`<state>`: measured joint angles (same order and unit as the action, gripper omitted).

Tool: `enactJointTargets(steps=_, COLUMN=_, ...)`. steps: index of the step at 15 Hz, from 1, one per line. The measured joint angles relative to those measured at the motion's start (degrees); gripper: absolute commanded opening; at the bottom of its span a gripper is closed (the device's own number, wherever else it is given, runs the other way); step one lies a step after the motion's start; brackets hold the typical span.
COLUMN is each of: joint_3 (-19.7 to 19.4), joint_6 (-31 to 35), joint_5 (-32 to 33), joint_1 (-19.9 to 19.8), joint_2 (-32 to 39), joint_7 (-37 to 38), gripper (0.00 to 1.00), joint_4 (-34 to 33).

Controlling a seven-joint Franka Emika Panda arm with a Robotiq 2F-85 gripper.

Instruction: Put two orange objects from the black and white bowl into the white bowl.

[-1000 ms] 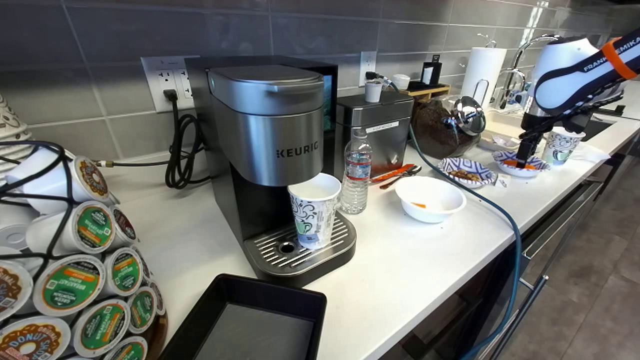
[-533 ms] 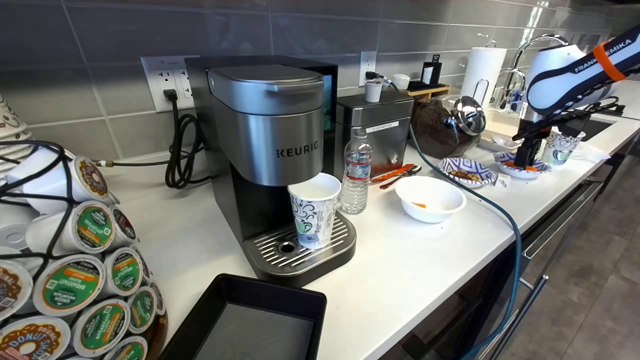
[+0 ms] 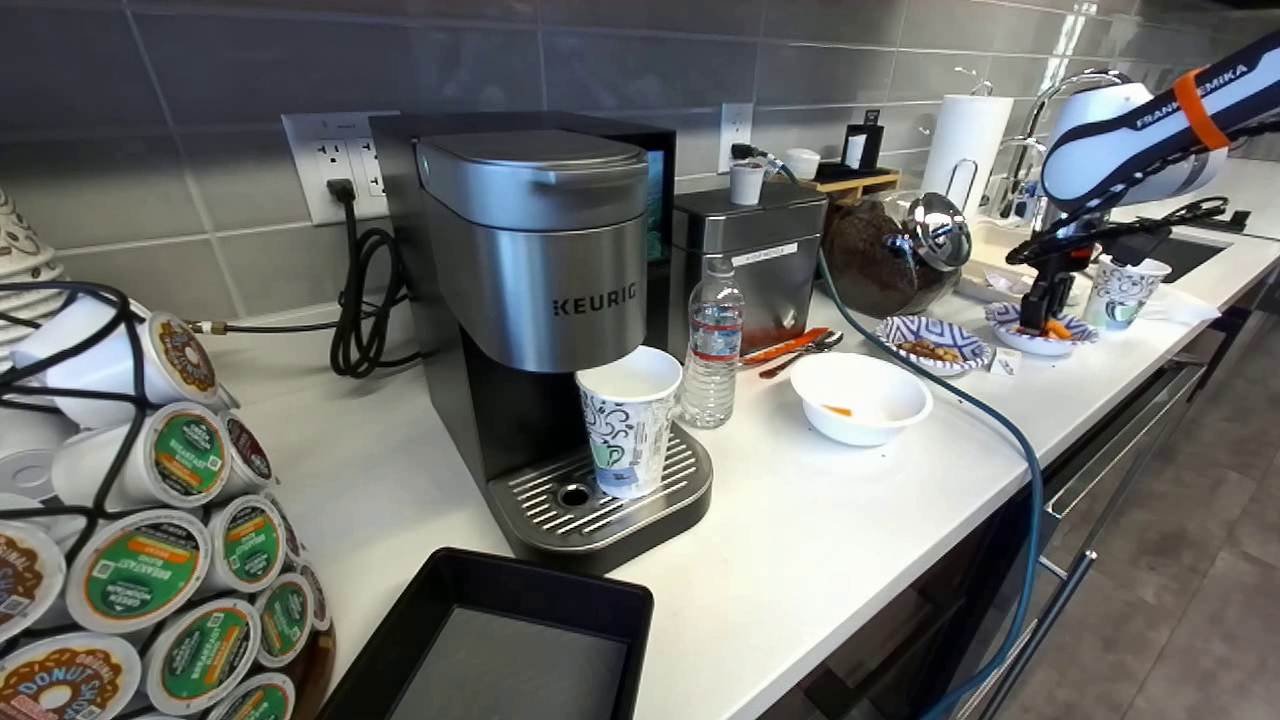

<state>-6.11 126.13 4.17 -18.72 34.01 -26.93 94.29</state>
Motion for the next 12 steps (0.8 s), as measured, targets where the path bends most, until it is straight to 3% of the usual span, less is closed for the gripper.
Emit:
enactJointTargets(steps=1, joint_3=0.0, joint_6=0.1, joint_5=-0.2, joint_1=0.0, joint_2=0.0, joint_7=0.0, gripper=0.05, joint_4=-0.1)
enactJointTargets(steps=12, joint_3=0.6, joint_6=5.0, joint_5=-0.8, joint_1=0.0, joint_2=-4.1, joint_7=-0.2, gripper=0.05, joint_4=2.0)
